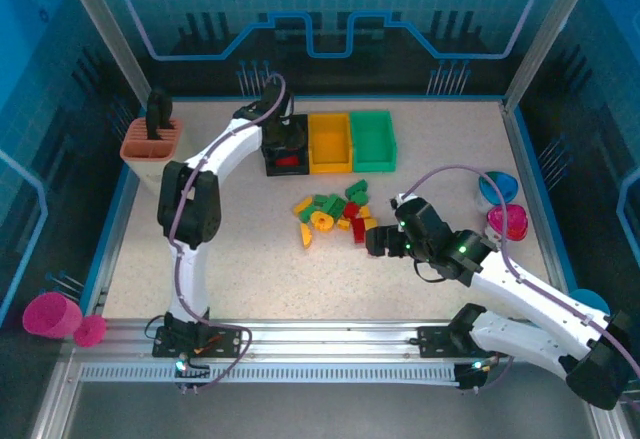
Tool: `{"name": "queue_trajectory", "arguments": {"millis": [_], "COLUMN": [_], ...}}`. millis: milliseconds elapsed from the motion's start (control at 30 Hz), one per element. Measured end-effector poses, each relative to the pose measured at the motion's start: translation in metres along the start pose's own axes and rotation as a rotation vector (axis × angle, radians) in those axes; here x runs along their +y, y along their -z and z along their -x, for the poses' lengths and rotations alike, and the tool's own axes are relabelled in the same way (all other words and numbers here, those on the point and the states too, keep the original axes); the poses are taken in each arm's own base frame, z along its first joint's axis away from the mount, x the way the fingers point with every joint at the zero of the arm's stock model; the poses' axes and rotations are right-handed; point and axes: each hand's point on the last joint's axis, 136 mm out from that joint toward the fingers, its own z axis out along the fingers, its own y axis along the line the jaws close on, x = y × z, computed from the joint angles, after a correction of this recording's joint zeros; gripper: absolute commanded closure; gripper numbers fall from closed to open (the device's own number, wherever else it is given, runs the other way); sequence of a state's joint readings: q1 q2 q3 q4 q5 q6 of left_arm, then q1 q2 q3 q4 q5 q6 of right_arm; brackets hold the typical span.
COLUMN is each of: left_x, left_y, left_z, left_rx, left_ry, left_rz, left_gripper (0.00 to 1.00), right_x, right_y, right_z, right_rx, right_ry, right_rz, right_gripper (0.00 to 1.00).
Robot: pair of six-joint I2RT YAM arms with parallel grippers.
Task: Sort the legos into containers by color
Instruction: Place the lego in the container, then pick up the lego from the center of the table.
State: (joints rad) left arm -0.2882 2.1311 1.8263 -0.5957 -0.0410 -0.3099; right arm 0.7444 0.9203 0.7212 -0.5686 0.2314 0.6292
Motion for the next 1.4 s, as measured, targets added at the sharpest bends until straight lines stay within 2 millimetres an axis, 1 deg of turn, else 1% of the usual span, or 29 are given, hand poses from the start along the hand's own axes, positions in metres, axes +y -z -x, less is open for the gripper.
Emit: {"name": "queue_trajectory", "arguments": {"millis": [67, 233, 400, 467, 533, 667, 767, 833, 900, 967, 1067, 1133, 1167, 1233, 1267, 1333, 1400], "left_x": [0.003, 0.003, 0.006, 0.007, 0.008, 0.008, 0.007, 0.007, 0.005, 0.000, -0.013, -0.023, -0.028, -0.041, -0.045, -0.052, -0.052], "left_y": [-0.006, -0.017, -0.022, -0.024, -0.025, -0.024, -0.020, -0.007, 0.013, 0.040, 0.092, 0.127, 0.140, 0.165, 0.172, 0.182, 0.186], "left_z": [-0.003, 0.000, -0.005, -0.008, -0.011, -0.013, -0.012, -0.016, -0.017, -0.012, -0.001, 0.002, 0.000, -0.008, -0.014, -0.033, -0.052], "left_rx": [0.025, 0.045, 0.071, 0.082, 0.095, 0.102, 0.096, 0.089, 0.069, 0.023, -0.085, -0.161, -0.185, -0.230, -0.241, -0.249, -0.243], "left_ry": [0.000, 0.000, 0.000, -0.001, -0.008, -0.002, 0.012, 0.020, 0.033, 0.042, 0.042, 0.024, 0.015, -0.012, -0.023, -0.048, -0.066], "left_rz": [0.012, 0.021, 0.031, 0.036, 0.040, 0.040, 0.035, 0.026, 0.010, -0.018, -0.083, -0.127, -0.145, -0.189, -0.204, -0.234, -0.248], "left_gripper": [0.63, 0.62, 0.58, 0.52, 0.37, 0.36, 0.36, 0.36, 0.36, 0.36, 0.35, 0.35, 0.35, 0.35, 0.35, 0.35, 0.34], "right_x": [0.002, 0.003, 0.004, 0.004, 0.003, 0.003, 0.002, 0.002, 0.000, -0.002, -0.005, -0.006, -0.008, -0.010, -0.011, -0.012, -0.014], "right_y": [0.000, 0.000, 0.000, 0.000, 0.000, -0.001, -0.006, -0.010, -0.015, -0.019, -0.028, -0.034, -0.038, -0.045, -0.048, -0.055, -0.062], "right_z": [-0.001, -0.002, -0.006, -0.006, -0.007, -0.008, -0.012, -0.019, -0.026, -0.032, -0.039, -0.043, -0.045, -0.048, -0.049, -0.049, -0.051], "right_rx": [0.003, 0.006, 0.019, 0.021, 0.023, 0.028, 0.052, 0.080, 0.114, 0.147, 0.194, 0.226, 0.240, 0.269, 0.279, 0.298, 0.317], "right_ry": [0.003, 0.008, 0.017, 0.018, 0.018, 0.019, 0.028, 0.043, 0.056, 0.068, 0.083, 0.090, 0.093, 0.094, 0.093, 0.093, 0.098], "right_rz": [0.006, 0.009, 0.008, 0.008, 0.006, 0.003, -0.010, -0.026, -0.045, -0.068, -0.105, -0.129, -0.144, -0.176, -0.191, -0.221, -0.248], "right_gripper": [0.14, 0.14, 0.14, 0.14, 0.14, 0.16, 0.17, 0.17, 0.19, 0.20, 0.23, 0.27, 0.29, 0.33, 0.34, 0.36, 0.36]}}
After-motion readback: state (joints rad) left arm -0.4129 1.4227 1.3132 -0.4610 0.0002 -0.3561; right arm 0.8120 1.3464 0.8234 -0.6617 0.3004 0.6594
